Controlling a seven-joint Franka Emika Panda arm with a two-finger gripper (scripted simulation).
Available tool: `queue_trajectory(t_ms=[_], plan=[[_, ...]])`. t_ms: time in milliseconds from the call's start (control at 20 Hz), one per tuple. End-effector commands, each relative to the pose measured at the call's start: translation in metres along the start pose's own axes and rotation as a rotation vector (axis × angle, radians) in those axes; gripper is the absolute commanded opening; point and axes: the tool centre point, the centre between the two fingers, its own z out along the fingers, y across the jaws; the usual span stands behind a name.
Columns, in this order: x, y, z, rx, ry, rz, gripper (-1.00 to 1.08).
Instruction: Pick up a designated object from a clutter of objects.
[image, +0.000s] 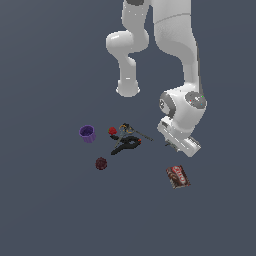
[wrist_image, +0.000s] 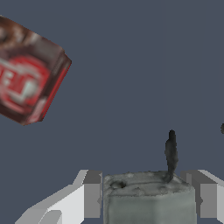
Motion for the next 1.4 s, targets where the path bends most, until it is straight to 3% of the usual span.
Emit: queue_trajectory(t_ms=[0, 1350], plan=[[0.013, 0.001, -0.018, 0.001, 0.000, 0.001, -1.00], [0.201, 0.011, -0.273, 0.000, 0.001, 0.001, -1.00]])
